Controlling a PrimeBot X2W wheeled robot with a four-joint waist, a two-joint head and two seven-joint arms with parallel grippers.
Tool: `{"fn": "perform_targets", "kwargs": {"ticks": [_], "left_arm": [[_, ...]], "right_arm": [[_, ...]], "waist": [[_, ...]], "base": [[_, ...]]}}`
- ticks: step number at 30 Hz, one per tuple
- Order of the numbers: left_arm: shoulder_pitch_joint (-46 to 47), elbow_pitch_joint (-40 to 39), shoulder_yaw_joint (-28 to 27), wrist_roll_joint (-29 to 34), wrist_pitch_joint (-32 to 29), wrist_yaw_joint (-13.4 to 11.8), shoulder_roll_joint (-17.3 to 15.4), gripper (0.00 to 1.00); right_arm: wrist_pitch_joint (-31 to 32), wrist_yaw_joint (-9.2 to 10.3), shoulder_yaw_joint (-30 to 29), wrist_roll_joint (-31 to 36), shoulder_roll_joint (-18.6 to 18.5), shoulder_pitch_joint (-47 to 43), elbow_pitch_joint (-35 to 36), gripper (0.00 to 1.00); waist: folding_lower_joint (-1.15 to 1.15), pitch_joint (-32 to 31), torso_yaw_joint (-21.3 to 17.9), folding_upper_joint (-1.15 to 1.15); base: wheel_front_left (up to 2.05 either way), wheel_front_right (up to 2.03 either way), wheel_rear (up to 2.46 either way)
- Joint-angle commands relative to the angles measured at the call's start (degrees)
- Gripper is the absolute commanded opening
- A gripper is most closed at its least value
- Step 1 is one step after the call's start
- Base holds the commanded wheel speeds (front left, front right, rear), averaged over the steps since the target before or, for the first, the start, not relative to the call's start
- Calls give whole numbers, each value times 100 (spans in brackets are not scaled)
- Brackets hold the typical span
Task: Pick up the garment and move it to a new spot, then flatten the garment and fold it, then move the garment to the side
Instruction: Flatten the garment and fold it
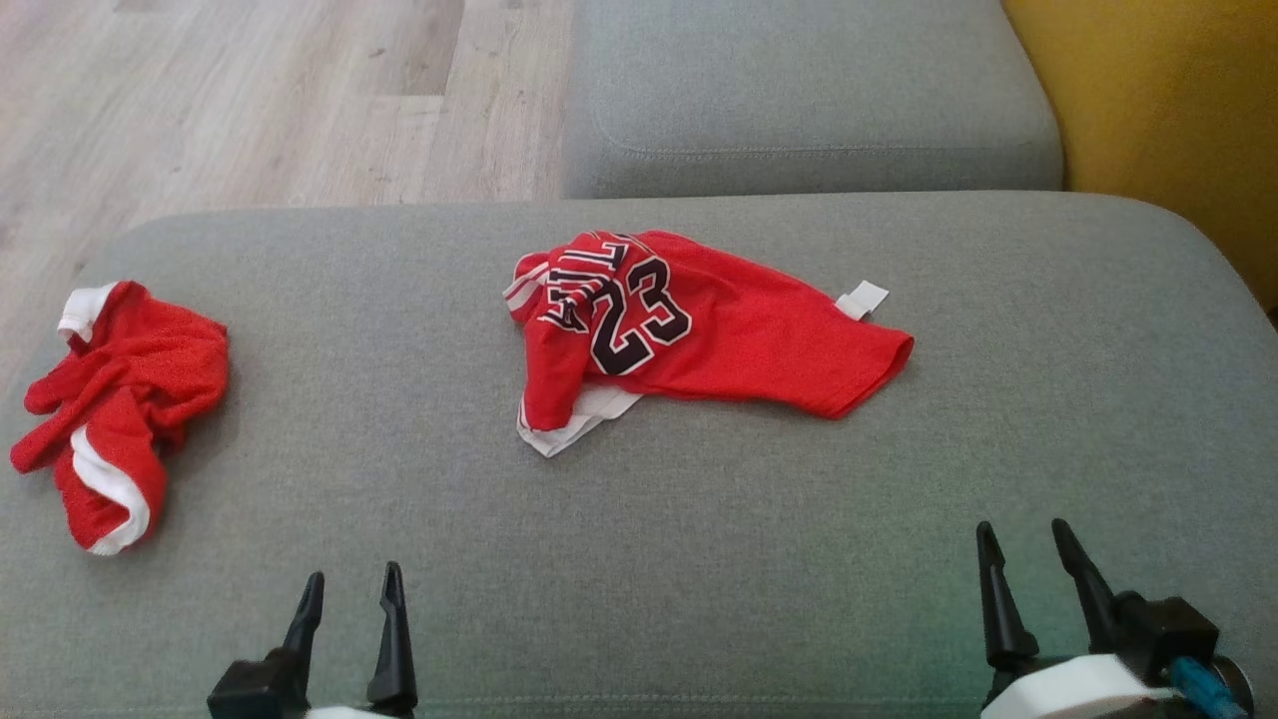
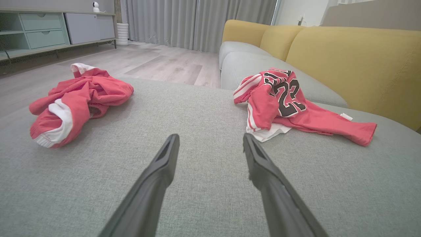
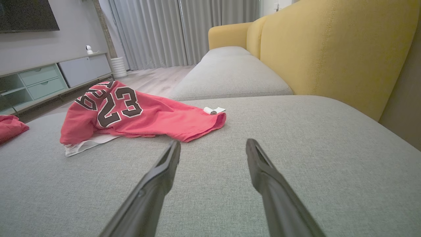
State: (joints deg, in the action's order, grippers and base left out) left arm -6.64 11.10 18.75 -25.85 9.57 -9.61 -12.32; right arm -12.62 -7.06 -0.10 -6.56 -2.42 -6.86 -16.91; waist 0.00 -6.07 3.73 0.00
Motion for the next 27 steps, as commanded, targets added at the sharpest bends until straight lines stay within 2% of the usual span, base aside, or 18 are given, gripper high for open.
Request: {"fn": "perform_targets", "kwargs": {"ticks": [1,7,14,17,22,27], "left_arm": [[177,-212,-187,-27,19,-37,-87,100],[275,-345,-89,17,19,-27,-62,100],[481,-614,108,145,-10,6,-27,100],[592,-705,144,141,-15,11,23,100],[816,-711,213,186,15,37,69,100],[957,-667,283,212,49,53,124,100]], "right_arm": [[-72,-43,102,7,-45,248,171,100],[120,-43,-105,251,-45,688,177,100],[598,-43,-477,966,-45,1903,-60,100],[863,-43,-628,1193,-86,2526,-462,100],[1127,-43,-877,1308,-462,3387,-1441,100],[1269,-43,-1194,1472,-797,3837,-2416,100]], "waist": [[0,38,5,0],[0,267,147,0],[0,666,568,0],[0,944,782,0],[0,1308,1182,0],[0,1531,1544,0]], "base": [[0,0,0],[0,0,0],[0,0,0],[0,0,0],[0,0,0],[0,0,0]]}}
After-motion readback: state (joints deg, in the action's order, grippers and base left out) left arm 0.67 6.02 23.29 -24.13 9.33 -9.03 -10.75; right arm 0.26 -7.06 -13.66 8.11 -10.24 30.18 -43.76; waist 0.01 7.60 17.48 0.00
